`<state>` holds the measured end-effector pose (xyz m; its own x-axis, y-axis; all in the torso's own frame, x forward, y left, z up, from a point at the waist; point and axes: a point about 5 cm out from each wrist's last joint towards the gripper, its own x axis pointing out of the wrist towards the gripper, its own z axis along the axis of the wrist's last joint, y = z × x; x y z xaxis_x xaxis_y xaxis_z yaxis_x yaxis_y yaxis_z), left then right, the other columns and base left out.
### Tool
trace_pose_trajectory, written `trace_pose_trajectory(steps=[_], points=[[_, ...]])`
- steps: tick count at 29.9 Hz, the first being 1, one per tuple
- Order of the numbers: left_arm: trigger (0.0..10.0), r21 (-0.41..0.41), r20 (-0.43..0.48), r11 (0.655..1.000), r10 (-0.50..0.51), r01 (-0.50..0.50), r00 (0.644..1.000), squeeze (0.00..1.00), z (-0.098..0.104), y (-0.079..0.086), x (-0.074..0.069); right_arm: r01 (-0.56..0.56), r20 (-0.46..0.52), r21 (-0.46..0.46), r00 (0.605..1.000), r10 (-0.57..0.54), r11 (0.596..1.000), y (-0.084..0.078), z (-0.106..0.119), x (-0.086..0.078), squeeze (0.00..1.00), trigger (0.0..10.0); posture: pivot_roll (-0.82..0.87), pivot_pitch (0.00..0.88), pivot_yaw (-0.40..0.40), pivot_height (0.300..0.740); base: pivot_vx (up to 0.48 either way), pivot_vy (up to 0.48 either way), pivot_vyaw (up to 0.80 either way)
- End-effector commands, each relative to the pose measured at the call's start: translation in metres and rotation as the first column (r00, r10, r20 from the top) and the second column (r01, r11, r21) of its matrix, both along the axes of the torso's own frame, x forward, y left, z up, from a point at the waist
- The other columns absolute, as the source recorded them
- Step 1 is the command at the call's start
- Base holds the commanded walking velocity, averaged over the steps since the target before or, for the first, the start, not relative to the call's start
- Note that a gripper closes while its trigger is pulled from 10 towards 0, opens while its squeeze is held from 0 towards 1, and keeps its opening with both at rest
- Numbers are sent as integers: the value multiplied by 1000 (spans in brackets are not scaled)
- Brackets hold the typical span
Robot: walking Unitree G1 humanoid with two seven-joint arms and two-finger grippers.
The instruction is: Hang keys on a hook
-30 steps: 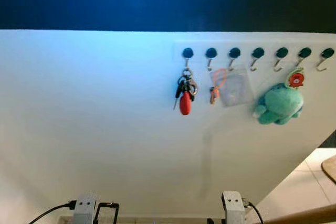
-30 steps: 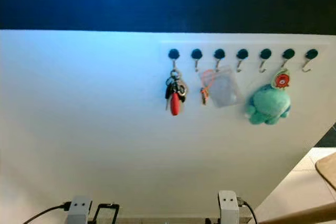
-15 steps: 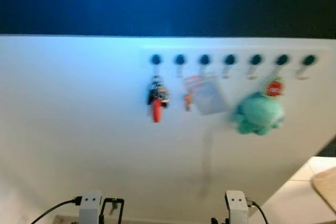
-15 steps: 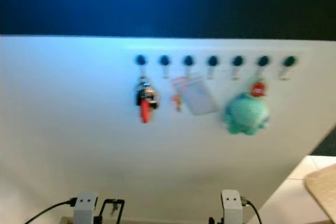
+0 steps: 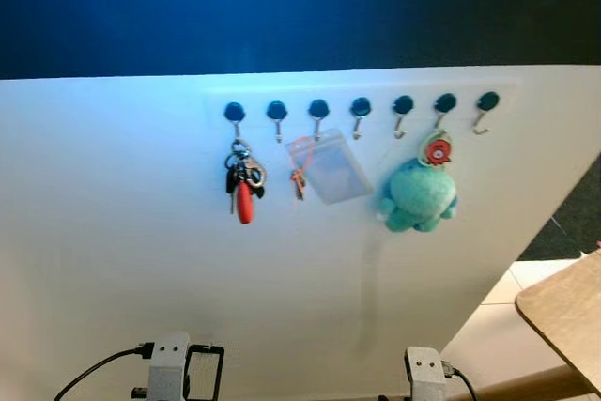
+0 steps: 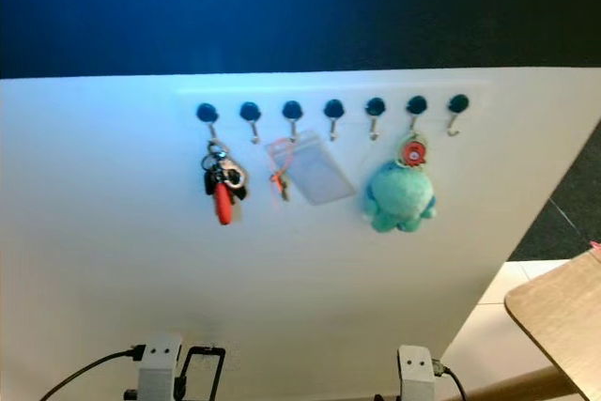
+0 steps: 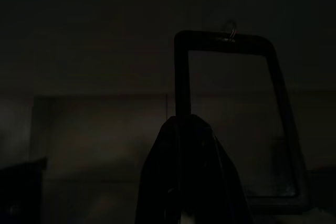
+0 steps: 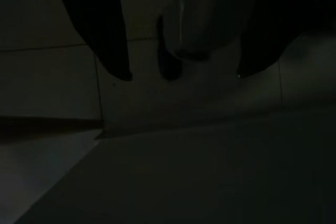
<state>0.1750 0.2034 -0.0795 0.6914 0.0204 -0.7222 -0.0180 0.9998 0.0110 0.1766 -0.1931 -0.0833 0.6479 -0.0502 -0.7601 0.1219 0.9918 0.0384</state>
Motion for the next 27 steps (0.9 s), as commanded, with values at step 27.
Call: trace_pose_trajectory(steps=[27], points=[[10000,29,-6,1000,-2,3,1000,0,3,19,-3,18,4,0,1000,-18,1000,-5,1,0,0,10000,32,43,30,740,-287,0,0]])
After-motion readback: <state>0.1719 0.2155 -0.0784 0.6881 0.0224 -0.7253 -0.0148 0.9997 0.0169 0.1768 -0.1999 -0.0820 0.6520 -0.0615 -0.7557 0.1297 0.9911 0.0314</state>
